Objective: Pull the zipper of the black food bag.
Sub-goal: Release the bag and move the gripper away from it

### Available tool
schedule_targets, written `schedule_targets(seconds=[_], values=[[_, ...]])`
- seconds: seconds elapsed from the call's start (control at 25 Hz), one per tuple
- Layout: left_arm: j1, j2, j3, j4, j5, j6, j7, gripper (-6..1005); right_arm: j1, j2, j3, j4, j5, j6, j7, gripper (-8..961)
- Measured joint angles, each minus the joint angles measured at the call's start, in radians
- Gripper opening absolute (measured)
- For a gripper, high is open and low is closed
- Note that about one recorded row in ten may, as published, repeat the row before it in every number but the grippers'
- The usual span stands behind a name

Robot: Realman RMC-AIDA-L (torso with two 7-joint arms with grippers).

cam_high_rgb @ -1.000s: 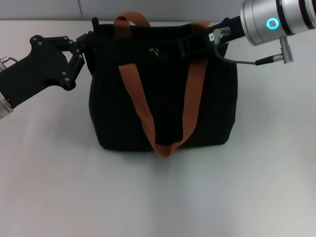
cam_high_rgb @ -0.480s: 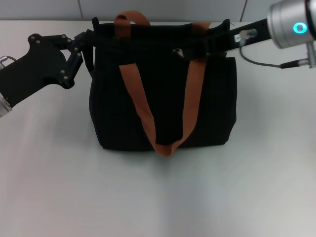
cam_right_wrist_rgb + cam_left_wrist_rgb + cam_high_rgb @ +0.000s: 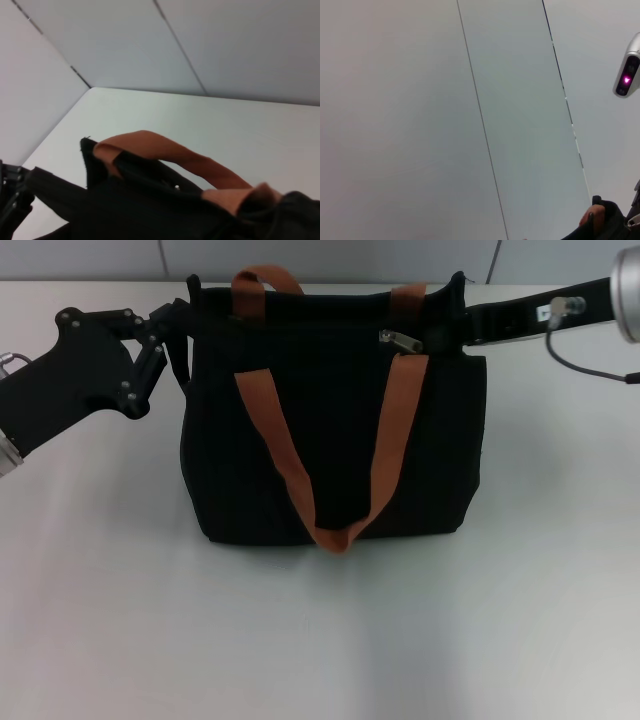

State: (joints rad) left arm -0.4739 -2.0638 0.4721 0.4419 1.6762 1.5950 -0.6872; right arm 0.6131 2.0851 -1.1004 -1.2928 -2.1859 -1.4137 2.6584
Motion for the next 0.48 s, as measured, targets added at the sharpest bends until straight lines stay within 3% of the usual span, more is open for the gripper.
schedule_targets(seconds=[0.28, 0.48], values=[[0.001, -0.001, 0.000, 0.000, 0.000, 0.000, 0.000, 136, -0.016, 0.000, 0.020, -0.005, 0.008, -0.006, -0.008, -1], [-0.001, -0.002, 0.000, 0.000, 0.001, 0.002, 0.000, 138, -0.030, -0.003, 0.063, 0.017, 0.127, -0.019, -0.076, 52]])
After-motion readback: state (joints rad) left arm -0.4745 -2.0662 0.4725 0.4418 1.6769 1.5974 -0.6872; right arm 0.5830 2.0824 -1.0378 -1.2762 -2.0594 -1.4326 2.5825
